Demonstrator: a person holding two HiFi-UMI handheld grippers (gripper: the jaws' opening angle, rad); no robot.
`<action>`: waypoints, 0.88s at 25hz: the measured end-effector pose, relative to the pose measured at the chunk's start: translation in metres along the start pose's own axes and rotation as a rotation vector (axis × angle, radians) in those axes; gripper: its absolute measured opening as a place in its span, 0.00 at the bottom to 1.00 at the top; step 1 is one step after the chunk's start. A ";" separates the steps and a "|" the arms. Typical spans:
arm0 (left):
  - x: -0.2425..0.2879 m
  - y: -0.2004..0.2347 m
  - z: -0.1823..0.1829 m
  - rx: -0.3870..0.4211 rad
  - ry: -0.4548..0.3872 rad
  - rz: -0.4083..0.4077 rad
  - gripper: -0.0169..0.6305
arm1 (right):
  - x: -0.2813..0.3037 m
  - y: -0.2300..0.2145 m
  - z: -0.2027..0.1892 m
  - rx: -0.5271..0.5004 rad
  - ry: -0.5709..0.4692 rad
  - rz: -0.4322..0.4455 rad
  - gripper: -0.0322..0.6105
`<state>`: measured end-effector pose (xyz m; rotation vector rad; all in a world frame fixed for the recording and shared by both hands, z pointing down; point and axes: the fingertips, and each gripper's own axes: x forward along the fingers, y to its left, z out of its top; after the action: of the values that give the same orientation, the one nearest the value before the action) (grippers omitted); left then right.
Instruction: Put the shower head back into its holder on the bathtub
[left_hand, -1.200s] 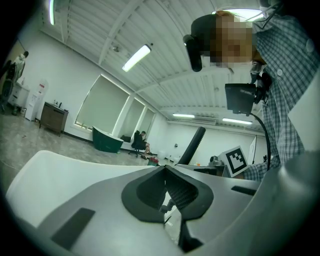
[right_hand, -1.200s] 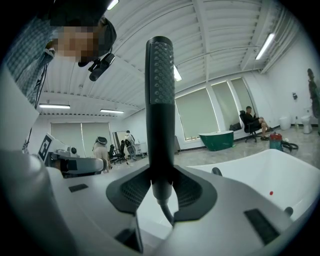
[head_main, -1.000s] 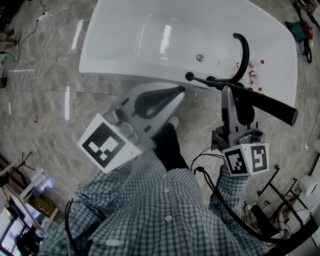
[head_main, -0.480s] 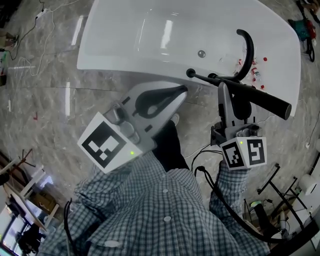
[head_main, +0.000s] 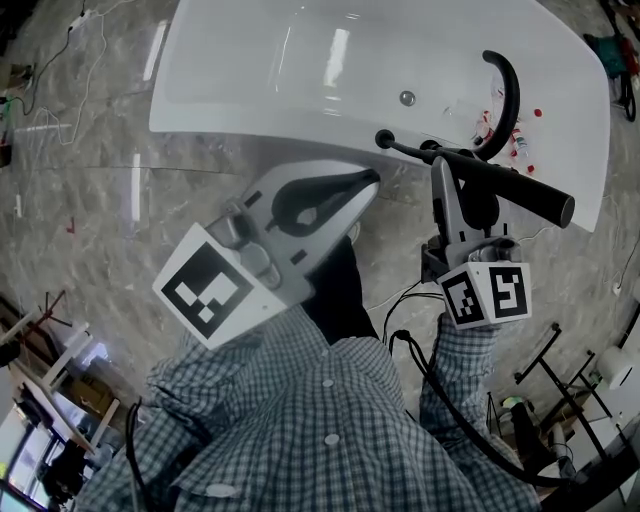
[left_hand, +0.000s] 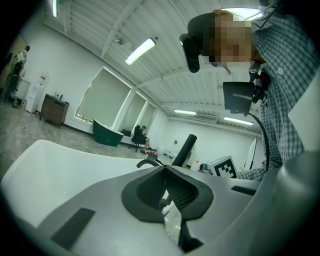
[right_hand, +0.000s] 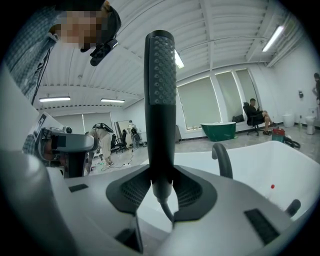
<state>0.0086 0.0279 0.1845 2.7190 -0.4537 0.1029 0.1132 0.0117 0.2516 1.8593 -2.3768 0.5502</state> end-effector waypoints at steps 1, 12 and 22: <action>0.001 0.001 -0.002 -0.002 0.001 0.001 0.04 | 0.001 -0.001 -0.003 -0.001 0.005 0.000 0.26; 0.003 0.008 -0.016 -0.037 0.027 0.006 0.04 | 0.019 -0.009 -0.026 -0.019 0.047 0.001 0.26; 0.012 0.024 -0.026 -0.054 0.039 -0.003 0.04 | 0.039 -0.021 -0.055 -0.020 0.096 -0.009 0.26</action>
<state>0.0118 0.0136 0.2186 2.6595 -0.4348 0.1410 0.1139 -0.0107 0.3184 1.7919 -2.3032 0.5985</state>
